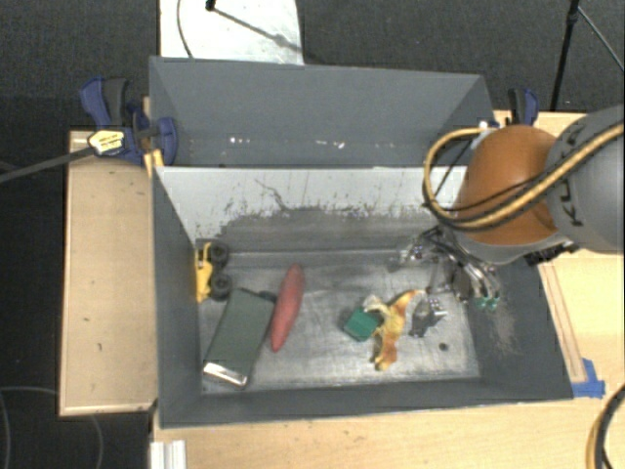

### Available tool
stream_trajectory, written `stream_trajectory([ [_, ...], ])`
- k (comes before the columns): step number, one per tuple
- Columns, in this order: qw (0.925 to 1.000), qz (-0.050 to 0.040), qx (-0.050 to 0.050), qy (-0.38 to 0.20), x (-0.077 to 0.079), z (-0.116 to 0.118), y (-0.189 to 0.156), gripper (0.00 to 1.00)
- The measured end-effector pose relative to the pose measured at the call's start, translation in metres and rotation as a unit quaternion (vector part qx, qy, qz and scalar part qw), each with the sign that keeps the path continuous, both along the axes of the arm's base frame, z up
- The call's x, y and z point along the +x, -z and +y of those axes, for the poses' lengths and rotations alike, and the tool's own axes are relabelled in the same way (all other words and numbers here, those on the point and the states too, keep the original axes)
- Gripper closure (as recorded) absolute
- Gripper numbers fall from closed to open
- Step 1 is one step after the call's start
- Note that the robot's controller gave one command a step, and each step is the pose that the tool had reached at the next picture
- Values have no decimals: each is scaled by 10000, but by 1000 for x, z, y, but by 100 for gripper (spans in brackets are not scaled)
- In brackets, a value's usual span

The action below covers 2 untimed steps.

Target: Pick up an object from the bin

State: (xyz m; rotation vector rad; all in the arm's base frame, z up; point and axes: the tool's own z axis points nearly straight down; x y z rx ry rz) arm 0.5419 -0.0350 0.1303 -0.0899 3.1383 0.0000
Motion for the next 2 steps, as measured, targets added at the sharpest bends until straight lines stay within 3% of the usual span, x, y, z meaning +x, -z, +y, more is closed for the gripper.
stream_trajectory([
  [1, 9977, -15, -4, -676, -9, 28, 43, 0],
  [2, 9983, -87, -33, 576, -24, 43, 52, 100],
])
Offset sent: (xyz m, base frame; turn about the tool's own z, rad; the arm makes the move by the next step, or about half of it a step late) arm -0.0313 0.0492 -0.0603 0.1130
